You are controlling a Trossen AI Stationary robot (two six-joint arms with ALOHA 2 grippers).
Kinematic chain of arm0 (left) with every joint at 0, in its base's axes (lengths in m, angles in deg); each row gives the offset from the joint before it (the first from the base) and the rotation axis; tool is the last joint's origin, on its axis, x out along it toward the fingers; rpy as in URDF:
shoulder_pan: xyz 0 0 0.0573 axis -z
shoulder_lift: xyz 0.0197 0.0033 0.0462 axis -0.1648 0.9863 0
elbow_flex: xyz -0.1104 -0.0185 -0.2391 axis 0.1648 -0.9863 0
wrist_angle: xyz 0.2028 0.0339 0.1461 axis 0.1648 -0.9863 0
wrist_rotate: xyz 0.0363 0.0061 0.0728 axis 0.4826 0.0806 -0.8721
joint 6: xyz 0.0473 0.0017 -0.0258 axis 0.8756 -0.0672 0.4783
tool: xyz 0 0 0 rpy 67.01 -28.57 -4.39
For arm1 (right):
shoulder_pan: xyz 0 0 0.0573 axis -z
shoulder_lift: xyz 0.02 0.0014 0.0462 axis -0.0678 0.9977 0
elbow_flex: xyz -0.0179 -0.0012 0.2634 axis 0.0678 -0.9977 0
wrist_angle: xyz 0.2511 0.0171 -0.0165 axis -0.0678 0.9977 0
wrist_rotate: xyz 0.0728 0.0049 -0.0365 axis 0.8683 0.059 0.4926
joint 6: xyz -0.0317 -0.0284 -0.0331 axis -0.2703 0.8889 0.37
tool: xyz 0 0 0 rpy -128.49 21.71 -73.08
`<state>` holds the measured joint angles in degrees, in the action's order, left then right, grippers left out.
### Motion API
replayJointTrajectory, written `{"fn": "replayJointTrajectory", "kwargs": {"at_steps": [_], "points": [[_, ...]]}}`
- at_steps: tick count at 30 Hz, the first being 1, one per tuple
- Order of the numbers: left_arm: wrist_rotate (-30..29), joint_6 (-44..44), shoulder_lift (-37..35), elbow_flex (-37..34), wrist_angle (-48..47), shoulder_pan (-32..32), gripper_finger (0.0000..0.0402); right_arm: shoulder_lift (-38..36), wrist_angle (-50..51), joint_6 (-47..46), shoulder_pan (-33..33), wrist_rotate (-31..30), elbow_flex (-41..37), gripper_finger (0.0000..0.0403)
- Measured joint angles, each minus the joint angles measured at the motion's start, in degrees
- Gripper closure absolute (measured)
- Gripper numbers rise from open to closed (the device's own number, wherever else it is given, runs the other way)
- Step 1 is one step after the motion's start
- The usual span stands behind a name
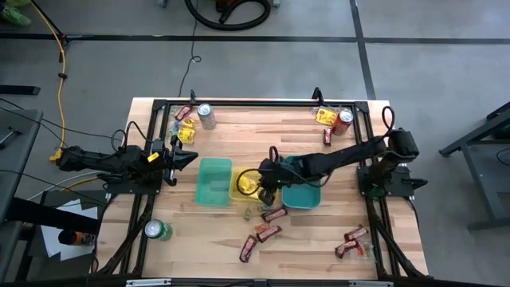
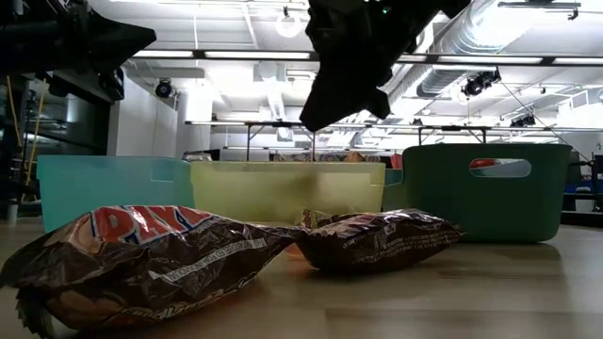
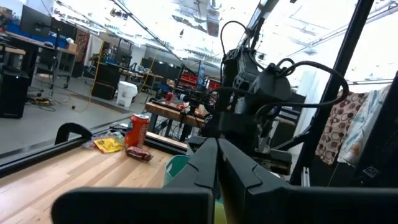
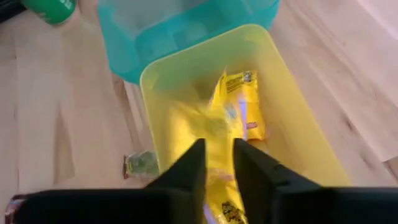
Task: Sort candy
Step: Put the yellow candy into the yellow bin
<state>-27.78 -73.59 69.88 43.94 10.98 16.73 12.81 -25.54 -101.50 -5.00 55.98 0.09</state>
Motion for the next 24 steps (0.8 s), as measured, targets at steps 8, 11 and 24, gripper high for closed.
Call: {"fn": "replayJointTrajectory", "kwargs": {"at_steps": [8,11,24], "points": [[0.0,0.0,0.0,0.0,0.0,0.0,0.0401,-4.5,-2.5,-2.6,1.9,6.1,0.0,0.0186],[0.0,0.0,0.0,0.0,0.0,0.0,0.0401,-7.9,-3.5,-5.0,2.5,9.2,0.0,0.0172],[-1.3,-14.2,0.0,0.0,4.2,0.0,0.0401,-25.6,-1.4,-6.2,2.5,-3.8,0.0,0.0183]]}}
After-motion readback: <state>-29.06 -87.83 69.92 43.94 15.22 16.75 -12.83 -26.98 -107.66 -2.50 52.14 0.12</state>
